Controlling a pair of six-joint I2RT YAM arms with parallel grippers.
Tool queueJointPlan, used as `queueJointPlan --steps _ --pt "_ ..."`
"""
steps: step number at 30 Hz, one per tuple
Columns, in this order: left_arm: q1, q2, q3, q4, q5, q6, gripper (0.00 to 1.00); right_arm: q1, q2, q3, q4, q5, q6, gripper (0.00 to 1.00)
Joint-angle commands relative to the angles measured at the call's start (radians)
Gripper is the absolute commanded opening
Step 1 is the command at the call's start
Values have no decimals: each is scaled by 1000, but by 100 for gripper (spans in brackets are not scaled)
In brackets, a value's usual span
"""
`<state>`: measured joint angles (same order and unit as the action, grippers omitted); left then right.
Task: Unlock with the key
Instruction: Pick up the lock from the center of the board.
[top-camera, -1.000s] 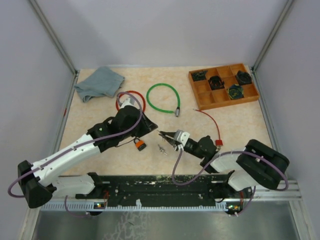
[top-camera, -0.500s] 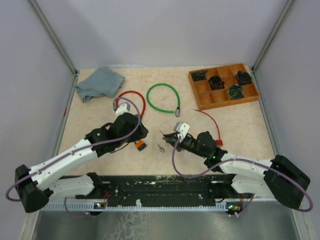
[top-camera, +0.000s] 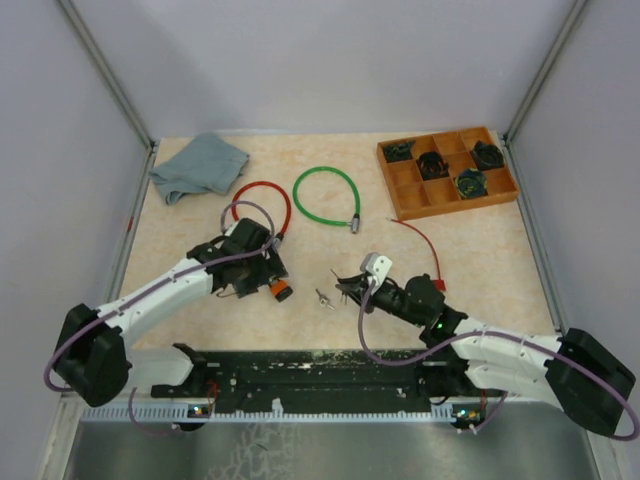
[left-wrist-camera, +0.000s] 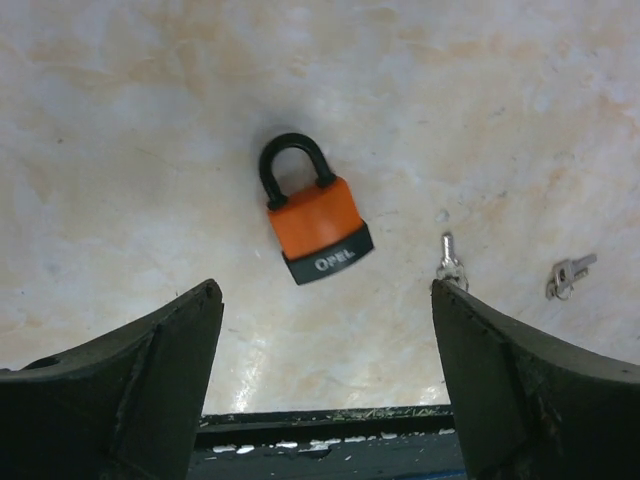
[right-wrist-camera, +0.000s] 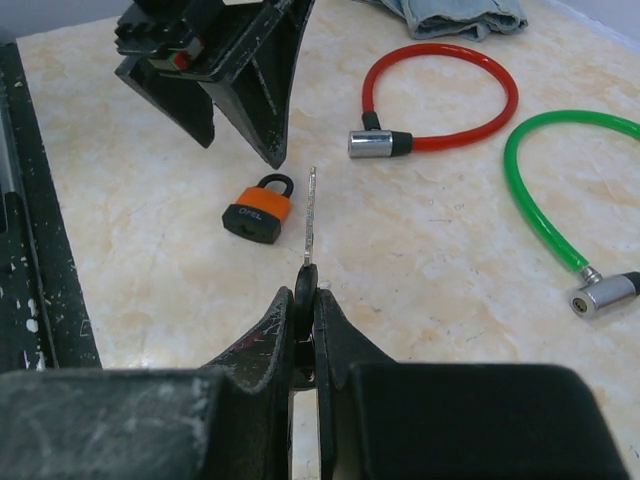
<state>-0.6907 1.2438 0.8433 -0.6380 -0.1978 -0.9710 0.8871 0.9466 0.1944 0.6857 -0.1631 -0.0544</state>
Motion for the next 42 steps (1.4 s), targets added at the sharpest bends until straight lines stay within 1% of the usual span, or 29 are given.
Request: queueJointPlan --steps 1,3,7,9,12,17,22,24,28,31,33,34,36,38,41,42 --pt "112 56 -64 92 202 -14 88 -3 -24 -1 58 0 25 0" --pt "124 141 -13 44 210 -6 85 -3 -21 -2 62 -5 30 0" --pt "126 332 163 -116 199 29 83 -4 -16 -3 70 -23 38 0" --pt "126 385 196 -130 198 34 83 -3 -14 -3 73 -26 40 0" --pt "126 450 224 -146 180 23 80 -4 -15 -1 71 -29 40 0" --pt "120 545 281 -224 159 23 68 -4 -18 -1 70 -32 40 0" --pt "87 559 302 -263 112 22 55 -2 -18 0 72 -34 43 0" --pt "71 558 343 -315 29 23 45 -3 -22 3 66 -34 44 0" --pt "10 579 473 -465 -169 15 32 -2 -33 4 61 -37 48 0" --pt "-49 635 606 -609 -328 9 23 -2 -42 2 60 -34 51 0" --pt "-94 696 701 -742 -453 -23 19 -2 -52 1 54 -33 52 0" --pt "-119 718 727 -772 -506 2 9 -2 -59 0 50 -31 52 0" --pt "-156 740 757 -776 -537 75 0 -2 -72 -5 52 -25 50 0" --pt "-182 746 774 -776 -544 106 0 -1 -82 -8 52 -24 48 0" --pt "-187 740 744 -777 -655 96 0 -2 -84 -9 46 -19 46 0" --pt "-183 744 738 -777 -669 95 0 -1 -81 -8 46 -18 47 0"
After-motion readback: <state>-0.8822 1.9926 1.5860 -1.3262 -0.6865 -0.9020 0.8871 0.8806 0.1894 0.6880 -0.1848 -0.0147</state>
